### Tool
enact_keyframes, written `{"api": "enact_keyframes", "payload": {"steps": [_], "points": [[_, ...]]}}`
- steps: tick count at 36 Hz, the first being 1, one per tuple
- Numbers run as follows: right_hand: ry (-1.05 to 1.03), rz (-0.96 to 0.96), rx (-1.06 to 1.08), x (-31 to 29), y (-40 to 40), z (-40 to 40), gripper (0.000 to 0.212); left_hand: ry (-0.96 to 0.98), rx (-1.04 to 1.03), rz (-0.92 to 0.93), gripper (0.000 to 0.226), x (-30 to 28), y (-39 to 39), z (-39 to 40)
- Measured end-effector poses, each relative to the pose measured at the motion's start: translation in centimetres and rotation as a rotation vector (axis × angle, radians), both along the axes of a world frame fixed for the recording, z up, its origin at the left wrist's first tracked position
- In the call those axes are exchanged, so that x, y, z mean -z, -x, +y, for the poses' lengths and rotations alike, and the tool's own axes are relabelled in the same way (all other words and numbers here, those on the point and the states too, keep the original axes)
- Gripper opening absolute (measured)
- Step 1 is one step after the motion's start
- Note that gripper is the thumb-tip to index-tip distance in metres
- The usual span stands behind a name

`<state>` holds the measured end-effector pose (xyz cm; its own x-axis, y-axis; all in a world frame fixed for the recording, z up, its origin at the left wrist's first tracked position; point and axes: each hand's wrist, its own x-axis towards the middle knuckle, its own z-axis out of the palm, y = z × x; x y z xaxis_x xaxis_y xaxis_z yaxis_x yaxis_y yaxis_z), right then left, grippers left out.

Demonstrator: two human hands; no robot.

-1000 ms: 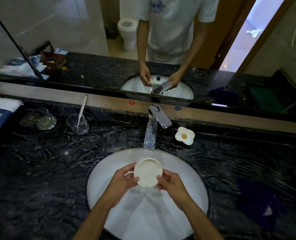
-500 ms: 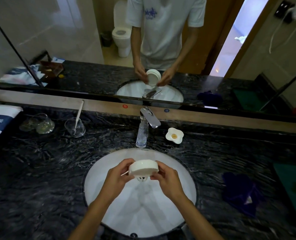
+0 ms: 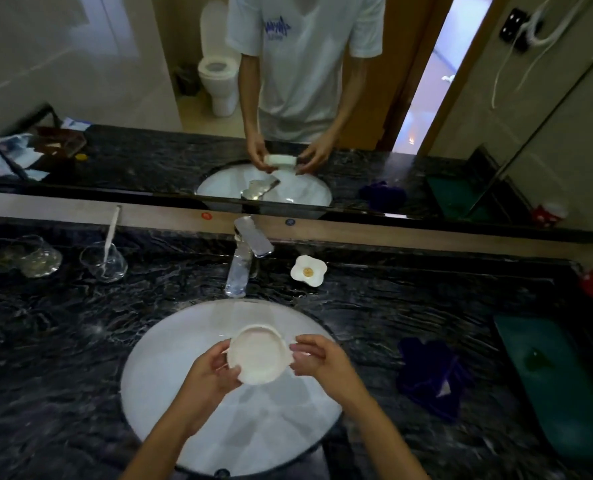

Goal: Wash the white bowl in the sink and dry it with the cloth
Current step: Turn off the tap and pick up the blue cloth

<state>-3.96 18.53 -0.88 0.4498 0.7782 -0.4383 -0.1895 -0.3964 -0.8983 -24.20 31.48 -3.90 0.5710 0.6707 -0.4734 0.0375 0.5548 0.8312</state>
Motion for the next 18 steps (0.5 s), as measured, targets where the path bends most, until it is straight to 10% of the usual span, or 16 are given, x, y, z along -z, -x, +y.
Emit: {"api": "enact_keyframes", "payload": {"steps": [6,13,18], "points": [[0.301,-0.295,0.504,0.2,-9.6,-9.1,0.005,0.188,-0.097,-0.023,0.036,1.5,-0.6,-2.9],[0.909,-0.107,0.518,0.5,-18.1,-16.3,0.117,0.238,-0.121,-0.004,0.034,2.2,-1.5,-5.3],[0.867,-0.200,0.295,0.7,-18.6,-14.9,0.125,0.276,-0.166,-0.012,0.040,1.7,-2.2,-6.5]]}}
